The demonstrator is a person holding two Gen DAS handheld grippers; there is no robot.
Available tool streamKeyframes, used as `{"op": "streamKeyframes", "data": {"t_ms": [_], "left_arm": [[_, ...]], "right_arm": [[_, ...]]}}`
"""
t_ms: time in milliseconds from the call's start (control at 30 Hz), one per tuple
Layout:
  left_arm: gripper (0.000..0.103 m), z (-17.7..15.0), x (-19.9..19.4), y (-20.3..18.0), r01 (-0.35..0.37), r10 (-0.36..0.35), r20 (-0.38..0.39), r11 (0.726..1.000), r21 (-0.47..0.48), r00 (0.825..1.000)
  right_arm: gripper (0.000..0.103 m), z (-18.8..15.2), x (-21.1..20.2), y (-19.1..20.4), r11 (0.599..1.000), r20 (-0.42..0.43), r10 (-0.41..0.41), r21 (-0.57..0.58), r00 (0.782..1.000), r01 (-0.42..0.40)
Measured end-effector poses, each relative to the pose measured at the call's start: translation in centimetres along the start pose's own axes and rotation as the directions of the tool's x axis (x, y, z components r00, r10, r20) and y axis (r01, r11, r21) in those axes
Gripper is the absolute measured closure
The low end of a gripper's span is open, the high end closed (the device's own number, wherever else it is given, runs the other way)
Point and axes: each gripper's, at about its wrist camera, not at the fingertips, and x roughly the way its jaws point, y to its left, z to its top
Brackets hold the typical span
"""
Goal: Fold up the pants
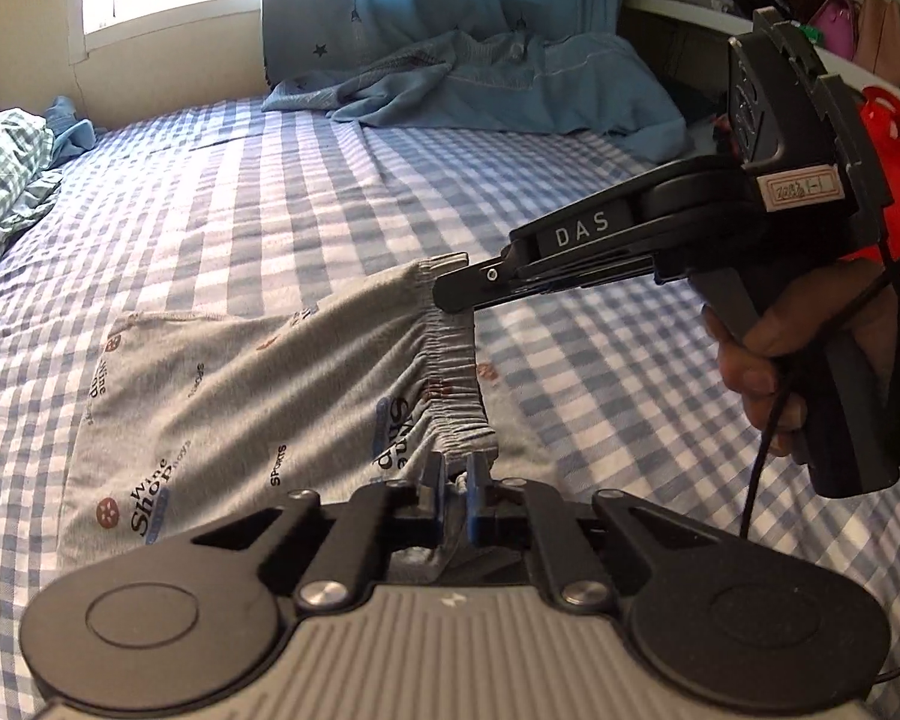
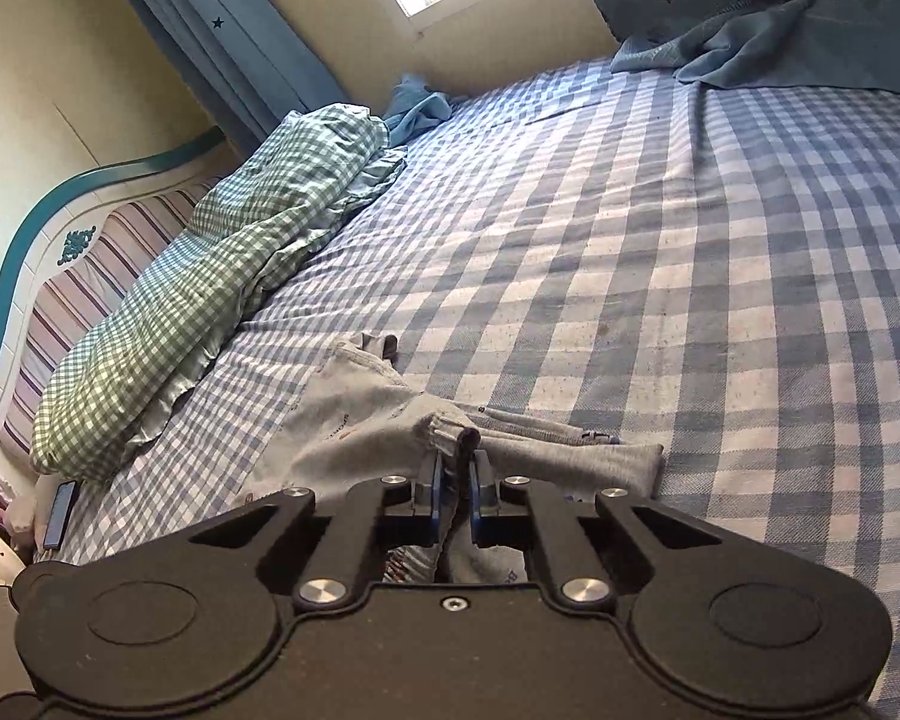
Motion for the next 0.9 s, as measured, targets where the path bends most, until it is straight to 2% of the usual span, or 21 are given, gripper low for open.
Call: {"op": "streamKeyframes", "data": {"t_ms": [200,333,400,433,467,500,533,600,633,667,700,733,800,900], "left_arm": [[0.097,0.0,1.4,-0.8,0.061,-0.061,-0.02,0.998,-0.008,0.998],[0.095,-1.4,4.0,0.0,0.098,-0.106,-0.107,0.992,-0.075,0.989],[0.091,-1.6,3.9,1.1,0.121,-0.134,-0.125,0.986,-0.112,0.983],[0.078,-1.6,3.3,1.7,0.129,-0.145,-0.117,0.983,-0.13,0.983],[0.068,-1.6,2.6,2.3,0.132,-0.149,-0.112,0.981,-0.144,0.982],[0.044,-1.4,1.5,3.1,0.119,-0.137,-0.104,0.98,-0.159,0.985],[0.029,-1.1,0.4,4.0,0.102,-0.118,-0.081,0.978,-0.181,0.99],[0.014,-0.8,-1.9,6.0,0.055,-0.06,-0.019,0.973,-0.222,0.998],[0.007,-0.3,-2.7,7.3,-0.009,0.009,-0.003,0.97,-0.244,1.0],[0.004,-0.1,-3.2,8.4,-0.09,0.093,-0.001,0.959,-0.268,0.996],[0.003,0.1,-3.4,9.5,-0.173,0.178,-0.01,0.941,-0.291,0.984],[0.003,0.4,-3.1,10.9,-0.262,0.265,-0.032,0.912,-0.316,0.964],[0.003,0.2,-2.2,13.1,-0.35,0.345,-0.077,0.874,-0.336,0.935],[0.004,-0.9,0.4,15.4,-0.4,0.37,-0.156,0.872,-0.283,0.916]], "right_arm": [[0.095,0.6,-0.9,-1.5,0.997,-0.038,-0.082,-0.018,0.996,0.081],[0.094,-0.8,0.7,-3.6,0.992,-0.106,-0.112,0.037,0.988,0.117],[0.091,-1.7,1.6,-4.4,0.99,-0.136,-0.113,0.062,0.984,0.123],[0.089,-2.0,1.9,-4.6,0.99,-0.145,-0.117,0.065,0.982,0.128],[0.08,-2.2,1.9,-4.5,0.988,-0.146,-0.132,0.058,0.98,0.142],[0.071,-2.4,1.6,-4.3,0.985,-0.136,-0.158,0.045,0.978,0.166],[0.066,-2.6,1.2,-4.0,0.98,-0.12,-0.189,0.033,0.975,0.194],[0.038,-2.7,0.2,-3.1,0.966,-0.083,-0.255,0.027,0.963,0.258],[0.029,-2.9,-0.4,-2.4,0.953,-0.053,-0.301,0.024,0.952,0.303],[0.015,-3.2,-1.0,-1.5,0.937,-0.016,-0.349,0.012,0.937,0.349],[0.007,-3.4,-1.3,-0.5,0.922,0.022,-0.388,-0.007,0.922,0.388],[0.006,-3.8,-1.5,0.8,0.902,0.068,-0.429,-0.028,0.901,0.432],[0.002,-4.7,-1.1,3.5,0.883,0.133,-0.455,-0.057,0.88,0.465],[0.001,-6.5,1.6,6.9,0.88,0.131,-0.443,-0.124,0.887,0.458]]}}
